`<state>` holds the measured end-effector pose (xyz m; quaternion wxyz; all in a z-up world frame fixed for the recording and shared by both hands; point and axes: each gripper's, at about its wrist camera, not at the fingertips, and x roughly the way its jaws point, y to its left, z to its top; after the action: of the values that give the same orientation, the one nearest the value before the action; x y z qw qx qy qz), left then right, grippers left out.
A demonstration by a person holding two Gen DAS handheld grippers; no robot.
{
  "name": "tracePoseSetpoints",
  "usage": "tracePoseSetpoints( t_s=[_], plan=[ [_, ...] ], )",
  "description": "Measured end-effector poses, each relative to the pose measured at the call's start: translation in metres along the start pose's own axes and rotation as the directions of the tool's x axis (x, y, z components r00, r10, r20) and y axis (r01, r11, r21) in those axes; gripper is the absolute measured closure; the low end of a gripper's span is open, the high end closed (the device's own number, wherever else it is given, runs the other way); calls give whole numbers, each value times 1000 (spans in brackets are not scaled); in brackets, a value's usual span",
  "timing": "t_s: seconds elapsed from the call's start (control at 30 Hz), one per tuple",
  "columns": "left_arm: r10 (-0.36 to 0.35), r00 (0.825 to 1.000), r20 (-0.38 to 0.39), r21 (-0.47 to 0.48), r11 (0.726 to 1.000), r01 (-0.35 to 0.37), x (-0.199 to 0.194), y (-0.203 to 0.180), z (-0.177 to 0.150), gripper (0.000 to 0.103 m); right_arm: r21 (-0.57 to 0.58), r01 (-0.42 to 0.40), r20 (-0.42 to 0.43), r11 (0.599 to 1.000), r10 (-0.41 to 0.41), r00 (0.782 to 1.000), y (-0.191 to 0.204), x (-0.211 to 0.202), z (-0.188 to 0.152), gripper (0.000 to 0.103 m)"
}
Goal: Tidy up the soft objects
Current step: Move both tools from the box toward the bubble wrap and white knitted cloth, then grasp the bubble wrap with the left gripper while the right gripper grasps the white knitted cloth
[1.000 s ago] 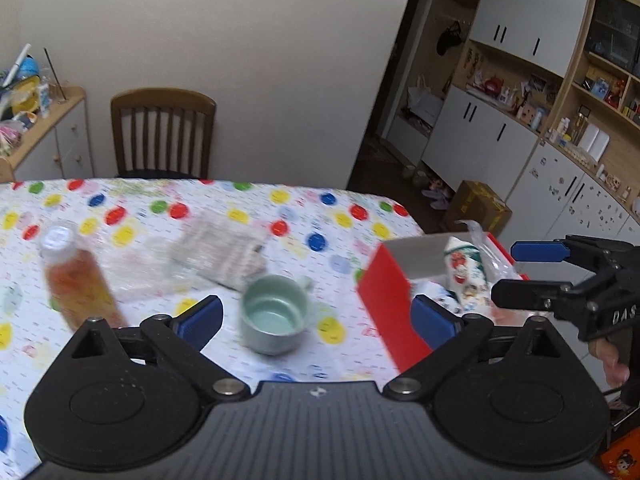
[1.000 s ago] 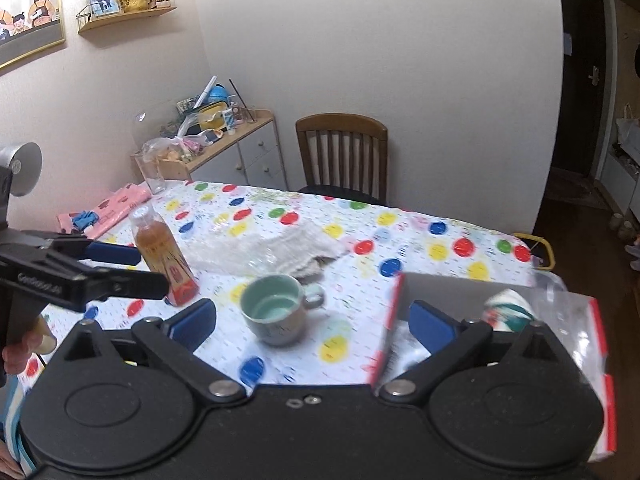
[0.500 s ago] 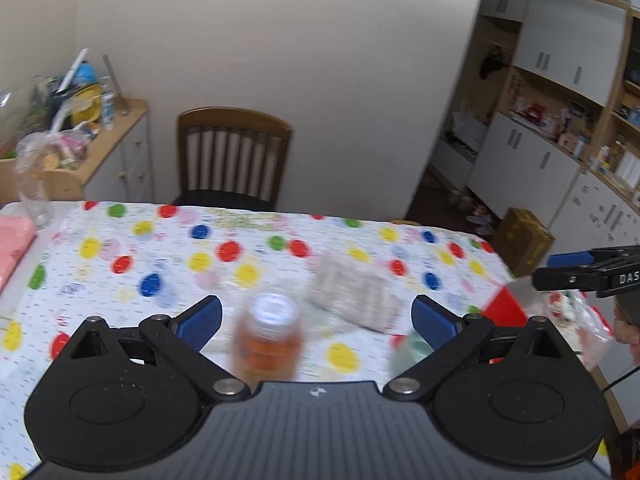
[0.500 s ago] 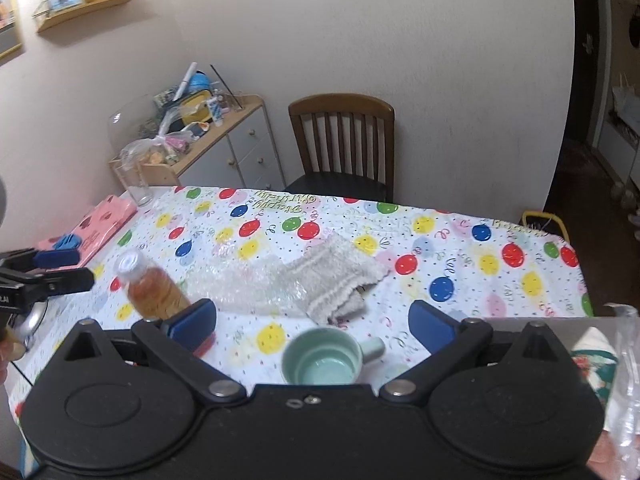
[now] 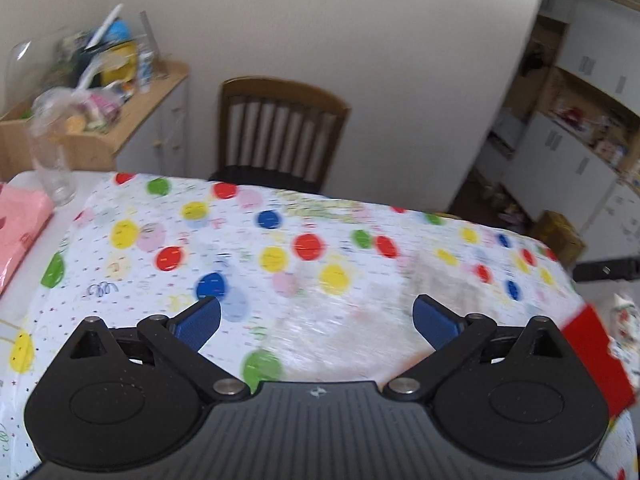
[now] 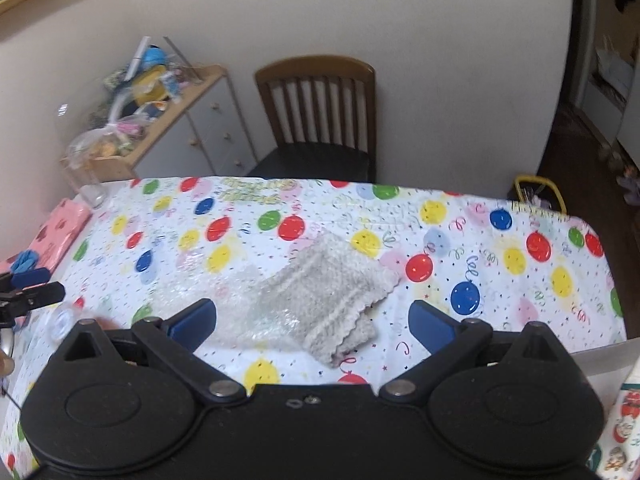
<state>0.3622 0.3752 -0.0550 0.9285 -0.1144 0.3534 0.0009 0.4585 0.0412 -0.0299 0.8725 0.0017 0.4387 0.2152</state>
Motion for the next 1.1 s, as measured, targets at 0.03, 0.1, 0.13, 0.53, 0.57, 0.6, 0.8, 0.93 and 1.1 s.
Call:
tracePoseSetpoints(
  t_s=[0.03,0.1,0.13,0.53,0.57,0.6,0.8,0.93,1.1],
  plan=[
    [-5,1000,4,-16,1000,5,5,6,1,0,8,8,-10,1000,-8,1000,-1,7,1,1],
    [-13,1000,-2,-37,999,12,17,16,3,0,26,21,-26,999,-20,999,-4,20,4,1],
    [-18,1000,-12,-44,999,18,24,20,3,0,33,24,-34,999,-23,999,-5,26,5,1],
    [-60,979,-194,-62,997,49,118,31,-19,0,125,82,-141,989,-64,988,-12,104,22,1],
    [-66,977,-202,-57,997,56,123,29,-20,0,135,89,-153,987,-68,986,-13,111,22,1],
    [-71,975,-211,-48,997,63,128,26,-21,1,142,97,-163,985,-73,984,-14,118,22,1],
    [-42,972,-231,102,992,68,148,10,-29,1,188,130,-208,974,-90,974,-20,152,18,1],
    [-120,962,-243,88,986,145,153,11,-33,5,244,136,-228,960,-80,970,-28,167,15,1],
    [-140,958,-250,115,978,173,158,11,-33,6,257,144,-256,956,-77,964,-27,182,9,1]
  ],
)
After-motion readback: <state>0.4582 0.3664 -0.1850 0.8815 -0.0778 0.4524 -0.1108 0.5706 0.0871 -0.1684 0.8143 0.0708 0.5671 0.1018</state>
